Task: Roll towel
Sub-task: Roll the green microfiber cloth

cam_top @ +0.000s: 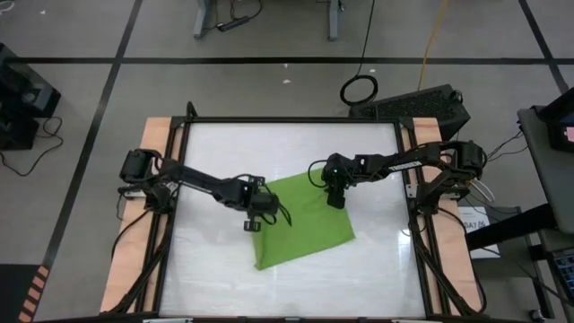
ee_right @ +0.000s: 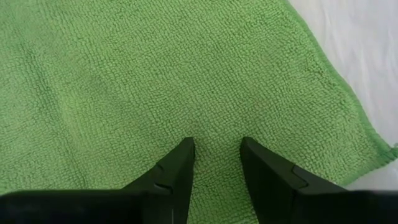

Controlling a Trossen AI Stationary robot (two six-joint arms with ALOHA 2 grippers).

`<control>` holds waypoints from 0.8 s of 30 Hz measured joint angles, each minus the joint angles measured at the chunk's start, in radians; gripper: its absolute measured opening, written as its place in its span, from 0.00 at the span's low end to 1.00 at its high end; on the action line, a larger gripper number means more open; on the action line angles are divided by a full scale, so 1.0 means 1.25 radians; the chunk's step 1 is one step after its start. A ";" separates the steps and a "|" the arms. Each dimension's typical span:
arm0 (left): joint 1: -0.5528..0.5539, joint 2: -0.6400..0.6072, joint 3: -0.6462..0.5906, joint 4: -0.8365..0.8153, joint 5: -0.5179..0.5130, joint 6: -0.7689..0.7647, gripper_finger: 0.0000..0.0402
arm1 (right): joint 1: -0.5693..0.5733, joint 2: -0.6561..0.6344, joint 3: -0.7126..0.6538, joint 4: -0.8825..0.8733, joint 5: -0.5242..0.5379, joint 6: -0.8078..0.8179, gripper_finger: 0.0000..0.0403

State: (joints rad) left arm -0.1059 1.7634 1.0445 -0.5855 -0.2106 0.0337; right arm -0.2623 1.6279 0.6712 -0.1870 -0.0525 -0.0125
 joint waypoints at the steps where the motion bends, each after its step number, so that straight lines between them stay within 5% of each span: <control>1: 0.005 0.000 -0.012 0.018 0.016 0.000 0.14 | 0.000 0.000 0.000 0.001 0.000 0.000 0.32; 8: 0.011 -0.001 -0.040 -0.018 0.037 -0.017 0.14 | 0.000 0.000 0.000 0.001 0.000 -0.007 0.32; 24: -0.039 -0.079 -0.020 -0.317 0.027 -0.127 0.14 | 0.000 0.000 0.000 0.000 -0.001 -0.007 0.32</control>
State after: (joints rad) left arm -0.1542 1.6644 1.0191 -0.9822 -0.1771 -0.1254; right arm -0.2625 1.6279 0.6712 -0.1867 -0.0532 -0.0217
